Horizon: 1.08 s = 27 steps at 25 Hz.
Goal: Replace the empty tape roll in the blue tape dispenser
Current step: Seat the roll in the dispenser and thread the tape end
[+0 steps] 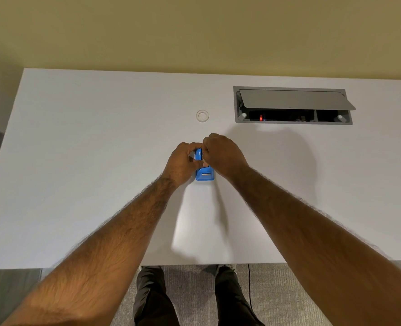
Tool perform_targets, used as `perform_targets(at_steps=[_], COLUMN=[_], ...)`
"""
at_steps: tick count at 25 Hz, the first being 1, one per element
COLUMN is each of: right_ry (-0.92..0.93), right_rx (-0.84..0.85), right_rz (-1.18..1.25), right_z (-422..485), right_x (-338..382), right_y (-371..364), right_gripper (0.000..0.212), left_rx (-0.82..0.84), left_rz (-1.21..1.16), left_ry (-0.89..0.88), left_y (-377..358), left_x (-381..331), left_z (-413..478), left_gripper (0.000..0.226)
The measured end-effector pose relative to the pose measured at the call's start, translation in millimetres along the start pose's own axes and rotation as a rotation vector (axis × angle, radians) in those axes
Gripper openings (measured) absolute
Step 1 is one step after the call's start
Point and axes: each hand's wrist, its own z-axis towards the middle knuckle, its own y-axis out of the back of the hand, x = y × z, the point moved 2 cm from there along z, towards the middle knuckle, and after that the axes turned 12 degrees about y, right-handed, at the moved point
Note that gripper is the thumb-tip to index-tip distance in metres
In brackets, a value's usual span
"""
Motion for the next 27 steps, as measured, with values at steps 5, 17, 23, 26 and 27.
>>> perform_targets(at_steps=[5, 17, 23, 26, 27], right_ry=[-0.039, -0.078, -0.024, 0.066, 0.077], right_rx=[0.004, 0.031, -0.002, -0.009, -0.009], right_rz=[0.075, 0.191, 0.047, -0.054, -0.08], right_z=[2.4, -4.3, -0.7, -6.3, -7.9], right_x=[-0.6, -15.4, -8.5, -3.4, -2.5], right_y=[-2.2, 0.6, -2.3, -9.5, -13.0], right_gripper=[0.015, 0.017, 0.011, 0.01, 0.014], left_rx=[-0.002, 0.025, 0.007, 0.006, 0.006], left_rz=[0.013, 0.023, 0.055, 0.025, 0.009], left_ry=[-0.039, 0.054, 0.073, 0.031, 0.007], left_y=[1.8, 1.0, -1.6, -0.4, 0.6], left_x=[-4.7, 0.4, 1.9, -0.6, -2.0], left_z=[-3.1, 2.5, 5.1, 1.3, -0.5], left_gripper=[0.035, 0.043, 0.044, 0.041, 0.039])
